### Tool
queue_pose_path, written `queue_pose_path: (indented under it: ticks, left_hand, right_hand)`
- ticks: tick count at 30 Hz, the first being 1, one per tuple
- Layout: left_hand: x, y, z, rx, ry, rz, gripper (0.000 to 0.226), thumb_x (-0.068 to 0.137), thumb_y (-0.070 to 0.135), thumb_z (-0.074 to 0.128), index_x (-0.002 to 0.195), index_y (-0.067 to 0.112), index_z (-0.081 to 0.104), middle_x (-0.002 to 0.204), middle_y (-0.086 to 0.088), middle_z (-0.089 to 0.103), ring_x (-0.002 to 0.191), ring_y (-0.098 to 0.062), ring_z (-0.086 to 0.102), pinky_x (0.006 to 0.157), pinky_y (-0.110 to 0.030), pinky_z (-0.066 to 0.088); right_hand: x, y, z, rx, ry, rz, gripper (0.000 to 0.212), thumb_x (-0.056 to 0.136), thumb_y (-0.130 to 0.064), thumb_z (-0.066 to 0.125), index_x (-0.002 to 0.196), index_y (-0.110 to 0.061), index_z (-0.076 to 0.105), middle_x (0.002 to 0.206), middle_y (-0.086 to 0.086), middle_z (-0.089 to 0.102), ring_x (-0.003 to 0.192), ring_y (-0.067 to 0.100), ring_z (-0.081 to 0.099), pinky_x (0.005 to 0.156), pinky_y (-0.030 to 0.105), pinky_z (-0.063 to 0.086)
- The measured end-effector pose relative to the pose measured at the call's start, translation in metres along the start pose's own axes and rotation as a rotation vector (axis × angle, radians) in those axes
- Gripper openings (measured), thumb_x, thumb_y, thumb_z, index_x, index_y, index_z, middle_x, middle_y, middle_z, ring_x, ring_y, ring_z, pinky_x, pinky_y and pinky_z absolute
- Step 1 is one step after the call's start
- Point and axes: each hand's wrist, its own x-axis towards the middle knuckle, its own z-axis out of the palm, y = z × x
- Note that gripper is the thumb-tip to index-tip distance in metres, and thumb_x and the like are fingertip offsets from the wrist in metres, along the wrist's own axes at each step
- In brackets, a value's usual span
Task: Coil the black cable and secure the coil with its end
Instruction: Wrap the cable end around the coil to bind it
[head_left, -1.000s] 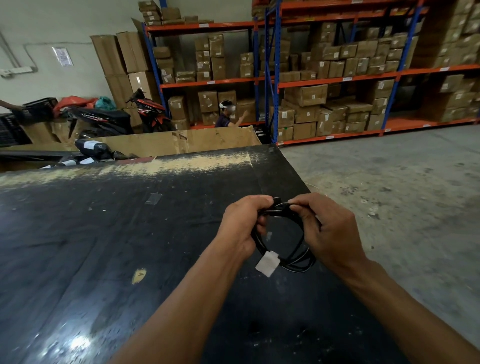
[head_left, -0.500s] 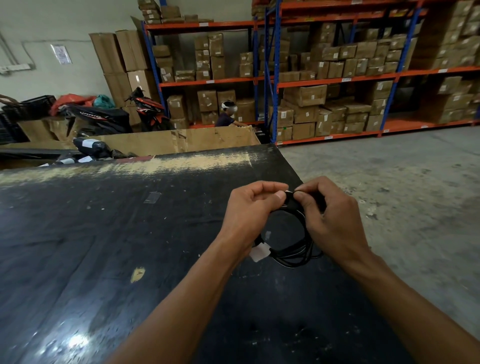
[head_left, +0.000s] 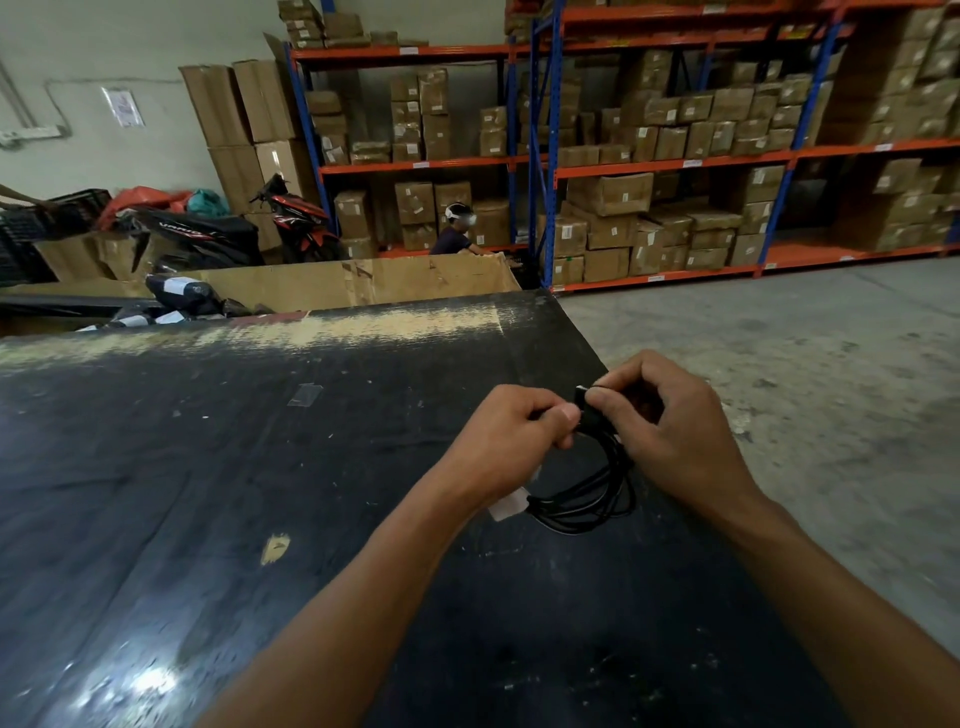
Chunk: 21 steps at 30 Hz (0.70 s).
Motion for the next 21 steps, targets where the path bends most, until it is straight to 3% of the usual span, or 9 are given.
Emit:
queue_pose_path:
  ticks: [4,6,8,11,14,19,21]
  left_hand:
    - [0.000,-0.002,-0.001,0.067,-0.014,0.057,0.035,0.099,0.026,0.053,0.065,0.023,0.061,0.038,0.017,0.044,0.036,0.001,0.035,0.039,-0.010,0.027]
    - [-0.001,-0.003,0.001,0.062,-0.022,0.076,0.037,0.099,0.027,0.052,0.064,0.023,0.060,0.039,0.017,0.043,0.037,0.001,0.034,0.041,-0.013,0.028]
    - [-0.001,-0.004,0.005,-0.068,-0.013,0.051,0.041,0.100,0.032,0.050,0.063,0.016,0.060,0.044,0.013,0.042,0.041,-0.003,0.033,0.046,-0.021,0.028]
    - [0.002,-0.005,0.008,-0.234,-0.002,0.026,0.046,0.103,0.034,0.041,0.076,0.008,0.068,0.055,0.004,0.050,0.048,-0.006,0.040,0.050,-0.023,0.035]
    - [0.001,-0.007,0.011,-0.272,0.001,0.016,0.045,0.105,0.035,0.036,0.082,0.011,0.066,0.053,0.010,0.051,0.049,-0.003,0.044,0.051,-0.018,0.038]
    - [0.000,-0.007,0.013,-0.250,0.105,-0.009,0.044,0.105,0.039,0.034,0.075,0.017,0.058,0.054,0.012,0.041,0.048,-0.005,0.034,0.051,-0.027,0.030]
    - [-0.001,-0.008,0.013,-0.200,0.132,0.005,0.044,0.104,0.041,0.034,0.074,0.017,0.056,0.056,0.011,0.040,0.050,-0.007,0.034,0.053,-0.031,0.029]
  right_hand:
    - [0.004,0.000,-0.012,0.227,-0.232,0.196,0.024,0.076,-0.026,0.075,0.098,-0.019,0.072,0.084,0.003,0.074,0.079,0.010,0.071,0.073,0.020,0.058]
    - [0.004,0.001,-0.013,0.245,-0.271,0.200,0.020,0.077,-0.026,0.073,0.093,-0.015,0.076,0.083,0.002,0.077,0.079,0.012,0.073,0.072,0.022,0.059]
    - [0.005,0.001,-0.009,0.247,-0.172,0.189,0.009,0.084,-0.016,0.071,0.086,-0.010,0.077,0.077,0.004,0.077,0.074,0.018,0.073,0.069,0.026,0.060]
    - [0.004,0.003,0.000,0.191,-0.004,0.151,0.013,0.088,-0.012,0.068,0.077,-0.014,0.075,0.069,0.000,0.074,0.064,0.012,0.069,0.061,0.022,0.055]
    - [0.003,0.008,0.007,0.151,0.097,0.165,0.020,0.090,-0.019,0.067,0.073,-0.011,0.073,0.067,0.005,0.072,0.064,0.021,0.067,0.062,0.037,0.057]
    - [0.001,0.010,0.014,0.235,0.098,0.241,0.032,0.090,-0.034,0.066,0.072,-0.008,0.073,0.072,0.021,0.070,0.067,0.038,0.064,0.066,0.052,0.054]
    - [0.002,0.009,0.014,0.236,0.060,0.286,0.038,0.090,-0.039,0.065,0.071,-0.006,0.071,0.072,0.022,0.069,0.059,0.030,0.060,0.062,0.052,0.053]
